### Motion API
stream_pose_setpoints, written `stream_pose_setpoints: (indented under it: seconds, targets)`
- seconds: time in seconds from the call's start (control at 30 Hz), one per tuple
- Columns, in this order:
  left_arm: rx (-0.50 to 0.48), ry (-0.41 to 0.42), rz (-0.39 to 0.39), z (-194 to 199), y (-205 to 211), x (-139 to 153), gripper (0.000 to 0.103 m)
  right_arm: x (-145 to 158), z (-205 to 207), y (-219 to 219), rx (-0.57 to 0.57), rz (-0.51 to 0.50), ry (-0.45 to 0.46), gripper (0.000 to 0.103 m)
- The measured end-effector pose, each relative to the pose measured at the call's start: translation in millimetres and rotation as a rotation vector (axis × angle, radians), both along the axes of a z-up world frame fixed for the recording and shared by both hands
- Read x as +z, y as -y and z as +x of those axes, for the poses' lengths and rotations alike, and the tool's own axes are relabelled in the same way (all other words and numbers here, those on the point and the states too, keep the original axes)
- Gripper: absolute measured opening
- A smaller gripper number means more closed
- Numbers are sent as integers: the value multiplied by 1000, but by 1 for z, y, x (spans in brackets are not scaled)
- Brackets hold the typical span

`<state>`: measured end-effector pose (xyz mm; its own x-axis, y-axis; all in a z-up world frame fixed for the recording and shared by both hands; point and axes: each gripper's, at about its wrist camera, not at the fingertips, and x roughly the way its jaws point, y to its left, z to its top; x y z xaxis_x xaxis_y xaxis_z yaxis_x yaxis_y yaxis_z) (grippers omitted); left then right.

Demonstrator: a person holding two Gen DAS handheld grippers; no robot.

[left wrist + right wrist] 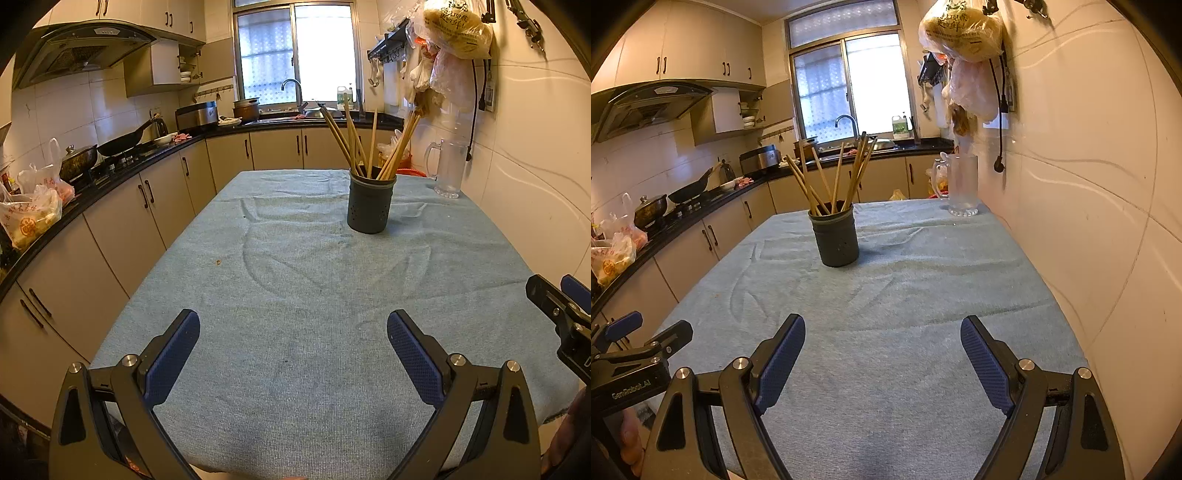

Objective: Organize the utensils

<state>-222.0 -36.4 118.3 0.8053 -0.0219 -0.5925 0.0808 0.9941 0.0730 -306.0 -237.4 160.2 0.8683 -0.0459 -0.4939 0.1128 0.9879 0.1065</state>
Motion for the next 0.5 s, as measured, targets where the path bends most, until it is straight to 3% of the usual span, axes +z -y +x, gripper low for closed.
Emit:
stream_pose_setpoints:
  seconds: [0.5]
  targets:
    - [5,-8,0,3,-1,-4,101,-3,2,-3,6,-6,-4,91]
